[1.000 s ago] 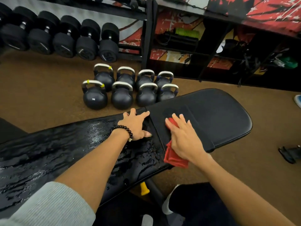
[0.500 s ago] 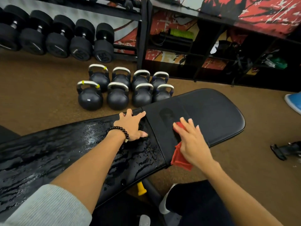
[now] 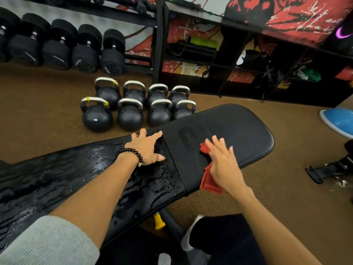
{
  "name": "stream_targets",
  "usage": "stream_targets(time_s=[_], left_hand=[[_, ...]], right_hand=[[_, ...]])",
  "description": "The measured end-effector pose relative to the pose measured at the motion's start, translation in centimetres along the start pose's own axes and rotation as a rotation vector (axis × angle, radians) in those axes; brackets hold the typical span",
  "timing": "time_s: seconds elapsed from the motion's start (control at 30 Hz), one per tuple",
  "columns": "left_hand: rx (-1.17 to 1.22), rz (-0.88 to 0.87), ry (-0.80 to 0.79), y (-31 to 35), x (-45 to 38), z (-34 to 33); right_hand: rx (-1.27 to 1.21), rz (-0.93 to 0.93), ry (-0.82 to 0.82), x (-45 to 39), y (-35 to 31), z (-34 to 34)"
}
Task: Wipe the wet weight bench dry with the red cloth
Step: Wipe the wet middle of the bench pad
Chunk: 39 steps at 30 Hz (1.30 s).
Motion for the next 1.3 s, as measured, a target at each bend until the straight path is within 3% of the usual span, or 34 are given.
stream_targets(time_s=[0.13,0.33,0.5,0.63,0.83,1.0,1.17,1.3], left_hand=[[0.005,0.009,-0.013,0.1,0.1,0.0],[0.009,0.011,-0.009,0.3,0.0,0.1],[0.013,0.008,-0.017,0.3,0.2,0.2],[0.015,0.017,-0.017,0.2,0.4,0.3],[0.014,0.014,-0.004,0.2,0.1,0.3],[-0.003,0.014,-0.008,0.4,0.1,0.2],[0.004,0.023,-0.021,0.4,0.1,0.3],[0.008,0.031,-0.034,0.3,0.2,0.3]], right_hand=[[-0.068,-0.170,0.073,-1.6,-0.3,0.5],[-0.059,0.061,0.018,3.2,-3.5,-0.2],[0.047,-0.110,0.018,-7.2,0.6,-0.8],[-0.060,-0.185,-0.017,-13.1,0.2,-1.5],[0.043,-0.046,0.024,-7.1,0.3,0.8],[0.135,-0.142,0.196,-1.9,2.9,3.9],[0.073,-0.098,0.173,-10.0,-0.6,0.4],[0.128,-0.090,0.013,-16.6,-0.5,-2.7]])
Point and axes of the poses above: each hand's wrist, its own x-axis away from the middle knuckle, its own z-axis out of the back of the hand, y = z × x, the point moved 10 cm from there along -x, towards the middle knuckle, and after that the axes turned 8 degrees about y, right-handed, at the moved point
